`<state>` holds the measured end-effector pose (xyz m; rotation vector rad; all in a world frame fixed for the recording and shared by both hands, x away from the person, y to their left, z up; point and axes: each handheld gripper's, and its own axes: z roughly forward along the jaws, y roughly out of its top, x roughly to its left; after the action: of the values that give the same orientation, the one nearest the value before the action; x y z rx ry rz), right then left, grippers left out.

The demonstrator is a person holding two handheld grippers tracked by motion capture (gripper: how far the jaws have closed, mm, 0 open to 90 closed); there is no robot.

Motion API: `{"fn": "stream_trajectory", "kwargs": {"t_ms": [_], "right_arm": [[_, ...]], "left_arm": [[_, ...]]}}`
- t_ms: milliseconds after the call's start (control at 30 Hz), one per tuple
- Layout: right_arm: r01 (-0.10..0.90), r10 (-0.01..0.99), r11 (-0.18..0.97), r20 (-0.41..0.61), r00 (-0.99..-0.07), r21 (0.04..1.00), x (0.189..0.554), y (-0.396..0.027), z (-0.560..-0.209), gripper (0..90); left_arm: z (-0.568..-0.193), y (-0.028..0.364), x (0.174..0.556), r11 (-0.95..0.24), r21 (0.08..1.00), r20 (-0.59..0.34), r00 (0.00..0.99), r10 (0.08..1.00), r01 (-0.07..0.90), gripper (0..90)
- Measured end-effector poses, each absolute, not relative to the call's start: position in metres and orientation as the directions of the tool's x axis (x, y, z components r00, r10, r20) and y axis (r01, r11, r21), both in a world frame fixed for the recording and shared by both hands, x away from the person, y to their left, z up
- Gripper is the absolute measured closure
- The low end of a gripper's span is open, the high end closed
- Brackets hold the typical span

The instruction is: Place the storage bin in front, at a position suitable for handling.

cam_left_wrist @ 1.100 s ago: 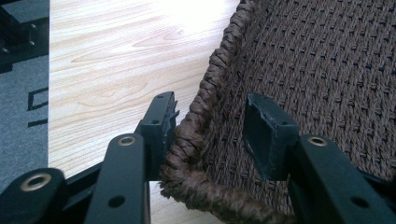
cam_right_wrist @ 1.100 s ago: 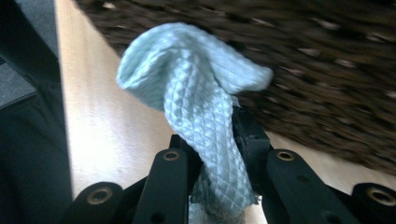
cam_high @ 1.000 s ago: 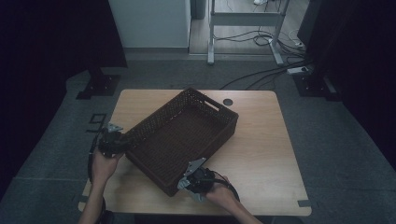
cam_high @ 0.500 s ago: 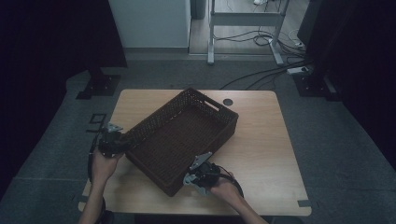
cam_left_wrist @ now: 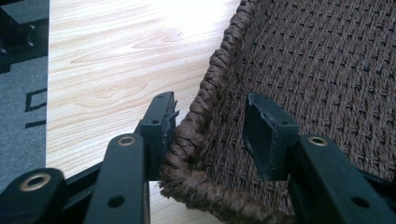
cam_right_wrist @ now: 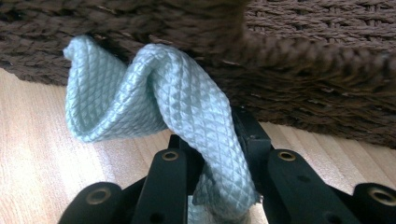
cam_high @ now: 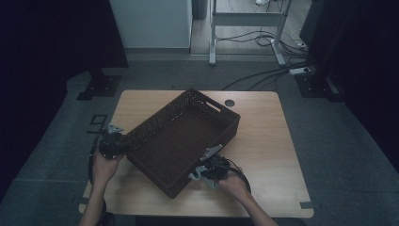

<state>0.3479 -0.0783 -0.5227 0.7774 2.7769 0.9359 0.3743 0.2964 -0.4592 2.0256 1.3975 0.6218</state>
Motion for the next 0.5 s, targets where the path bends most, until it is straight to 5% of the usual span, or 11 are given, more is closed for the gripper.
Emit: {"fn": "stream_trajectory", "kwargs": {"t_ms": [500], "right_arm": [[0.480, 0.574, 0.651, 0.032, -0.819, 0.588, 0.369, -0.099, -0.523, 74.7]], "left_arm": [[-0.459, 0.298, 0.375, -0.273, 0.693, 0.033, 0.349, 0.937, 0.667, 54.0]]}}
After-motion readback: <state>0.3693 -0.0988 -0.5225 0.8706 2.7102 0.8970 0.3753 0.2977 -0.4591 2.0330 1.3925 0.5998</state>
